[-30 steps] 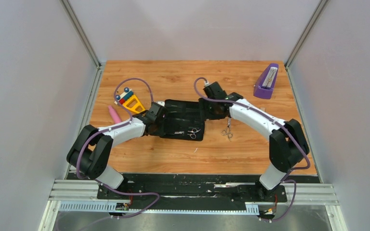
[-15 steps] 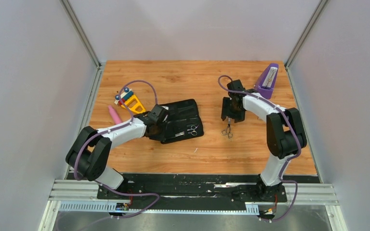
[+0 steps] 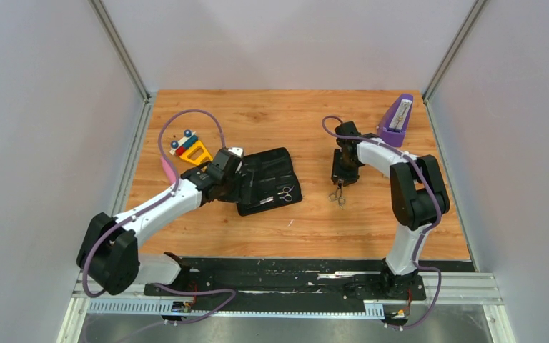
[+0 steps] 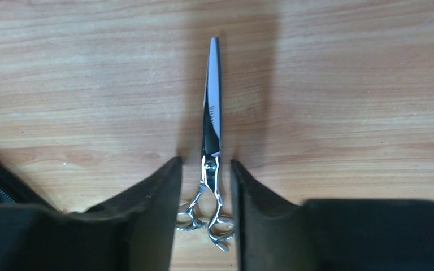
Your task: Sort the hair-cutting tools
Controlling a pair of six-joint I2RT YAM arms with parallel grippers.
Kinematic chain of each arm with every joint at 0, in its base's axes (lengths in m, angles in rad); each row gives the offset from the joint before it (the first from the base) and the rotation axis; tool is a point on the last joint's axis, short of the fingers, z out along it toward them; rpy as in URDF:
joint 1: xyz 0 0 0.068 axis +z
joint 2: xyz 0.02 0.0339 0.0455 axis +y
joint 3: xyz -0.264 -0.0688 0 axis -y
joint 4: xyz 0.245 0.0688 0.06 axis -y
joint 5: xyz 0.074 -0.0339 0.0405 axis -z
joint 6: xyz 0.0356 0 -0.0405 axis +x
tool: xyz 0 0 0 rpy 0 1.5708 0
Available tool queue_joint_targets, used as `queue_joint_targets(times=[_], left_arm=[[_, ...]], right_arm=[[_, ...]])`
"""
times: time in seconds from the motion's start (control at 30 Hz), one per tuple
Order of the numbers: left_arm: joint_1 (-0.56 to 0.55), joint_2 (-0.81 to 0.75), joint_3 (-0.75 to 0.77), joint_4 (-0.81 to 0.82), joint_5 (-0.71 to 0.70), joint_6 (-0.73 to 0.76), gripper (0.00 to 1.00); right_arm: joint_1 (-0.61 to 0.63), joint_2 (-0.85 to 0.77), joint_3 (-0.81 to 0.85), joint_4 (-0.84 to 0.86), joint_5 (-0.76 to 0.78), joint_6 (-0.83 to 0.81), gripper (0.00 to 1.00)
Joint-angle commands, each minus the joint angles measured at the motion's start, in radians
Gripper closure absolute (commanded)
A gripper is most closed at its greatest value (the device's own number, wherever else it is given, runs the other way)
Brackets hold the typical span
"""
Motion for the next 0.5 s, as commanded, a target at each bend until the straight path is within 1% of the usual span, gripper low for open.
queue_joint_targets(times=[0.0,0.1,0.17,0.27,0.33,0.37,0.47], left_arm=[[-0.009,-0.081,0.039,0.026,-0.003,-0.001,0.04],[-0.014,-0.112,0.026,0.084,0.029,-0.002,0.0],[-0.023,-0.117,0.02,0.129,0.054,-0.005,0.0],[-0.047,-0.102,0.024,0.192,0.081,-0.008,0.0],[-0.061,-0.078,0.035,0.243,0.098,-0.011,0.0],[-0.064,-0.055,0.046,0.28,0.105,-0.014,0.0],[-0.088,0.002,0.08,0.339,0.131,-0.011,0.0]], right_arm=[[-0.006,0.047,-0.011,0.043,0.029,0.023,0.68],[-0.005,0.016,-0.025,0.07,0.015,0.028,0.81],[-0.006,-0.017,-0.036,0.087,-0.002,0.035,0.89],[-0.004,-0.064,-0.048,0.106,-0.023,0.041,0.99],[-0.005,-0.093,-0.056,0.119,-0.025,0.045,1.0],[-0.006,-0.104,-0.059,0.125,-0.058,0.047,1.0],[-0.006,-0.139,-0.075,0.149,-0.087,0.059,1.0]])
